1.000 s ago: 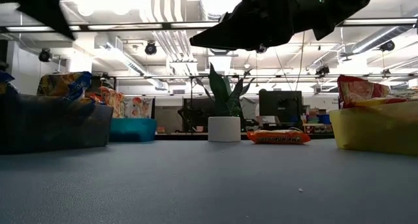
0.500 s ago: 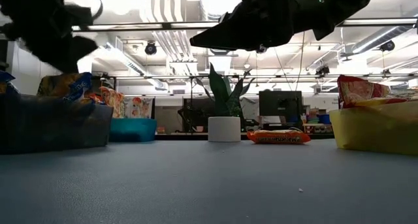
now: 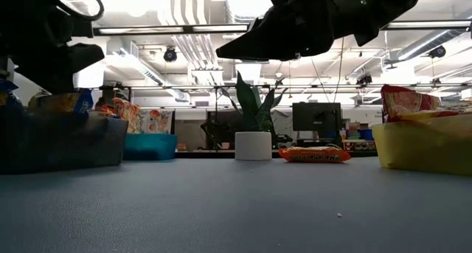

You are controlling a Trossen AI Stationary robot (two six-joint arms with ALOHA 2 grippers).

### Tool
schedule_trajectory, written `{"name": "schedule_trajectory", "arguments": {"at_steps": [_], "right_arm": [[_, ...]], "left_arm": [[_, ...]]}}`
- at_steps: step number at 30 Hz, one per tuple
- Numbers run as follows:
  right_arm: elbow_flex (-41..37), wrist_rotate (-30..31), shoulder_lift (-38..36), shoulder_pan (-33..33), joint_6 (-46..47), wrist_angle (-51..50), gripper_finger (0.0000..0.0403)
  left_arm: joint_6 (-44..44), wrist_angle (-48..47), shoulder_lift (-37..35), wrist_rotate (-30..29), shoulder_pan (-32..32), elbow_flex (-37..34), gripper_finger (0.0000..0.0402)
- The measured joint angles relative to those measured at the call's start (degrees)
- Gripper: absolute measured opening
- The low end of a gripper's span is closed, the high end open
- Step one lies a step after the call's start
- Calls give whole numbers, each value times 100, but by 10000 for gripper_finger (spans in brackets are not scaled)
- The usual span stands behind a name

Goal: Sort Maruchan noodles
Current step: Put the blue noodle pack into the black bin

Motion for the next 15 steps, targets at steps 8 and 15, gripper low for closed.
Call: {"name": "schedule_trajectory", "arguments": {"at_steps": [8,15], "right_arm": [[0,0,0,0,52,0,105],[0,2,0,0,161,0,105]], "left_arm": [[-20,-57,197,112,-20,-42,0],[107,-1030,186,248,-29,537,0]]}}
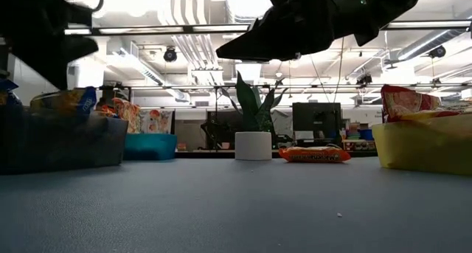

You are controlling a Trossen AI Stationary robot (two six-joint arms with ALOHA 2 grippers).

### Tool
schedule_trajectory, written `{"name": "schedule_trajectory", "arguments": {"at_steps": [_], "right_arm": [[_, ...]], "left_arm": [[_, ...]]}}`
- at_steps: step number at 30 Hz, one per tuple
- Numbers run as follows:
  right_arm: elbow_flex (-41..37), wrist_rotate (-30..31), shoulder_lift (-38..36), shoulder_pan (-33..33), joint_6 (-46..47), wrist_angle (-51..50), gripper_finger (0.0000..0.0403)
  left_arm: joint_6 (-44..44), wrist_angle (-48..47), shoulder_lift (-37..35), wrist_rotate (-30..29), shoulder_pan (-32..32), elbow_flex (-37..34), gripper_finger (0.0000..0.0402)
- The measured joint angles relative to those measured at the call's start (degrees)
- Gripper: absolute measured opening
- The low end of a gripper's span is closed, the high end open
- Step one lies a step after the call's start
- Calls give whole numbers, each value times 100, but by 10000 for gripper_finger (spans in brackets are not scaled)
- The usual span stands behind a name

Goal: Sort Maruchan noodles
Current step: Put the blue noodle pack into the black bin, then put the orange noodle pack into the blue bin

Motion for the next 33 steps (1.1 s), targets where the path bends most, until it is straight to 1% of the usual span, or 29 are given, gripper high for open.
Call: {"name": "schedule_trajectory", "arguments": {"at_steps": [3,4,7,10,12,14,16,20,22,24,26,29,33], "right_arm": [[0,38,0,-4,164,0,105],[0,156,0,-3,243,-1,105],[0,751,0,-3,493,-71,105],[0,1467,0,-83,773,-310,105],[10,1789,-16,-208,1071,-606,105],[171,1825,-52,-418,1506,-1375,104],[493,1801,-93,-685,2049,-2523,100],[1330,1808,-21,-1323,3229,-5356,88],[1647,1823,97,-1673,3727,-6432,80],[1809,1925,218,-2013,3847,-6957,71],[1831,2088,335,-2316,3748,-6997,61],[1751,2121,512,-2643,3712,-6983,48],[1676,2126,755,-2791,3717,-6951,35]], "left_arm": [[488,57,-40,-442,-8,250,0],[721,90,-48,-613,-14,352,0],[1509,321,-50,-1177,-44,640,0],[2562,572,-50,-1711,-101,990,0],[3394,791,-50,-2045,-122,1237,0],[4335,1070,-50,-2344,-125,1477,0],[5369,1430,-50,-2536,-125,1701,0],[7310,2054,-52,-2575,-122,1912,0],[7876,2220,-52,-2571,-118,1916,0],[8093,2331,-52,-2663,-99,1863,0],[8080,2342,-50,-2847,-94,1752,0],[7804,2359,-50,-3136,-96,1545,0],[7405,2363,-50,-3191,-96,1373,0]]}}
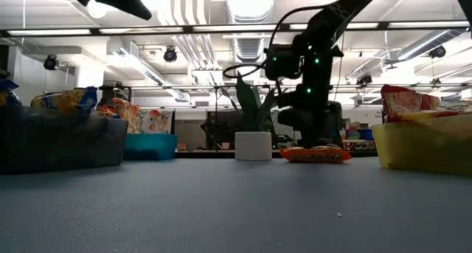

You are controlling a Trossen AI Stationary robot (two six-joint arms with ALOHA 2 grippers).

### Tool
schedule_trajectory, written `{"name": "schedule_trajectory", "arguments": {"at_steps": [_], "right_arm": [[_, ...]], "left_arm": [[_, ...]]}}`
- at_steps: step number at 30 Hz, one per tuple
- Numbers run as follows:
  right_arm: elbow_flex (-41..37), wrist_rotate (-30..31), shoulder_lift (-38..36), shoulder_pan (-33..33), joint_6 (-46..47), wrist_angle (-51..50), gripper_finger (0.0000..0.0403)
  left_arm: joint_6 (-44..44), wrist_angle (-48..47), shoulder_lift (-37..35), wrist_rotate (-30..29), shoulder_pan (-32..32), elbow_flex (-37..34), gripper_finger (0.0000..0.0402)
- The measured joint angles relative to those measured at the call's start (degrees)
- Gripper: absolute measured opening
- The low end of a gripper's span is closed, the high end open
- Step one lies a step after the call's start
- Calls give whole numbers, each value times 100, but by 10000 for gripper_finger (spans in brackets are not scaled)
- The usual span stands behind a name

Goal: Sort Maruchan noodles
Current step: Put the orange noodle pack into the blue bin

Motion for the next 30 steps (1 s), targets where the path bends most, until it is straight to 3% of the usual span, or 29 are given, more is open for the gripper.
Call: {"name": "schedule_trajectory", "arguments": {"at_steps": [9,13,17,20,26,30], "right_arm": [[156,-151,244,386,45,124,27],[415,-1018,222,859,-25,276,27],[640,-2256,208,1406,-734,1094,27],[739,-2773,141,1879,-1090,1590,27],[804,-2812,-75,2435,-1614,1500,27],[802,-2806,-88,2490,-1430,904,27]], "left_arm": [[-318,61,0,-12,0,-265,0],[-513,138,0,-13,0,-274,0],[-529,301,0,-12,0,-274,0],[-529,391,7,-10,0,-274,0],[-630,588,9,93,0,-275,0],[-630,947,11,572,0,-320,0]]}}
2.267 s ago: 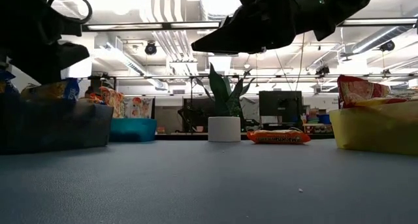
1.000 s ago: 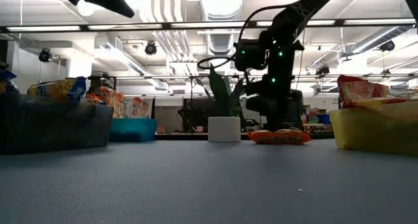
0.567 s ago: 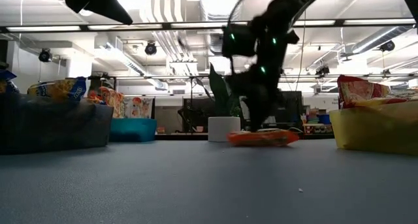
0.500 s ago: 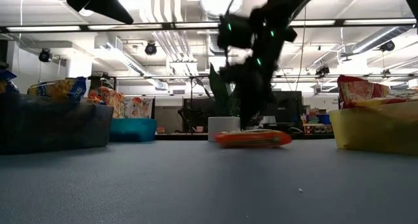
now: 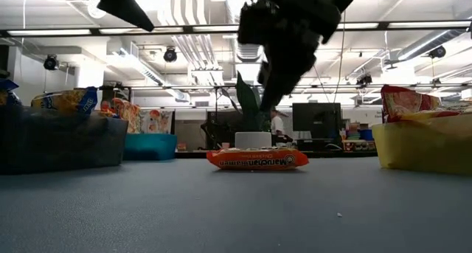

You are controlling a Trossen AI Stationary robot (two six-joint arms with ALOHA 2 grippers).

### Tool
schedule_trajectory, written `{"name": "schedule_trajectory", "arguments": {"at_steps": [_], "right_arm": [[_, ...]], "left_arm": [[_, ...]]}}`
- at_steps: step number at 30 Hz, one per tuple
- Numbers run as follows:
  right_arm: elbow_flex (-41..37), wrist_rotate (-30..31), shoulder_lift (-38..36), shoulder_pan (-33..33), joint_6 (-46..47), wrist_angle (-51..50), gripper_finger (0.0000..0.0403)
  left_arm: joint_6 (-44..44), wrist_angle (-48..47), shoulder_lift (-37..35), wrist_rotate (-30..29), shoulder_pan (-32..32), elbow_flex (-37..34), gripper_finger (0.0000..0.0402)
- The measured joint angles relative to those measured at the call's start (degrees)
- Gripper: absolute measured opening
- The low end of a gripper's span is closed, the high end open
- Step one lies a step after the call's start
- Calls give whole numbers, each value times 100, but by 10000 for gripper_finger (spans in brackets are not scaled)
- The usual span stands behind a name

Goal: Sort Maruchan noodles
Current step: Put the orange noodle pack into the blue bin

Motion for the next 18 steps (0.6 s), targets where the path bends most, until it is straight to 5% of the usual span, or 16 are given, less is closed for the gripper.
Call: {"name": "schedule_trajectory", "arguments": {"at_steps": [6,13,18], "right_arm": [[-24,351,-24,-14,402,-921,27],[-37,741,-68,-22,512,-1682,27],[-133,746,-129,-27,441,-1832,27]], "left_arm": [[503,1266,0,901,12,-387,0],[2591,4498,0,2702,347,-1352,0],[3046,6206,0,3068,907,-2085,0]]}}
